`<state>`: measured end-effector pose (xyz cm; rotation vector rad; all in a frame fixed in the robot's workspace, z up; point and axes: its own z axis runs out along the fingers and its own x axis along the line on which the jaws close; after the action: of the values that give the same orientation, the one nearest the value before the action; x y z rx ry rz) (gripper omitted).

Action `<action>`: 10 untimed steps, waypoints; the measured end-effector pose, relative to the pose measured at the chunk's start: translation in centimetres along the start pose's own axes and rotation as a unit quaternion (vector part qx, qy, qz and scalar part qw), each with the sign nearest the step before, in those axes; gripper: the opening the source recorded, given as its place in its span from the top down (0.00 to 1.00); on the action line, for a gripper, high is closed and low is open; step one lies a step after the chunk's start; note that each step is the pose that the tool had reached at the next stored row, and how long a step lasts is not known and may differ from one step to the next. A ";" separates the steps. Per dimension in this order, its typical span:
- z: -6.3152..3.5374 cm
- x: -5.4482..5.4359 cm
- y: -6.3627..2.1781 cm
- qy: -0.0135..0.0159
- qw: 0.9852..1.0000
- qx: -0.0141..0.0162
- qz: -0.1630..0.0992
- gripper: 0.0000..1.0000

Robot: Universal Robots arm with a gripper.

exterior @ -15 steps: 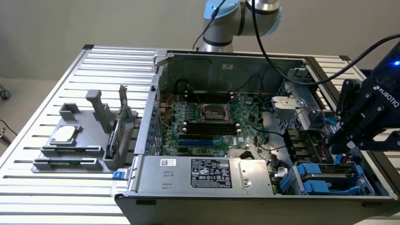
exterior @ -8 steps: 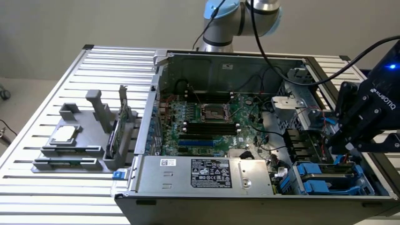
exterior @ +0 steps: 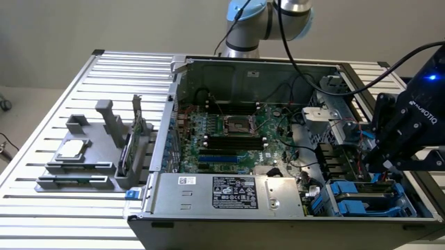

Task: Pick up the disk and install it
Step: 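Insert the second disk wire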

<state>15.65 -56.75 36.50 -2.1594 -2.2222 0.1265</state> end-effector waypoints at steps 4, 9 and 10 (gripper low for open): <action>0.08 0.0 -0.08 0.000 1.000 -0.001 -0.001 0.84; 0.15 0.0 -0.19 0.000 1.000 -0.002 -0.002 0.84; 0.18 0.0 -0.21 0.000 1.000 -0.002 -0.002 0.84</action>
<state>15.42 -56.72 36.34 -2.1575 -2.2286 0.1226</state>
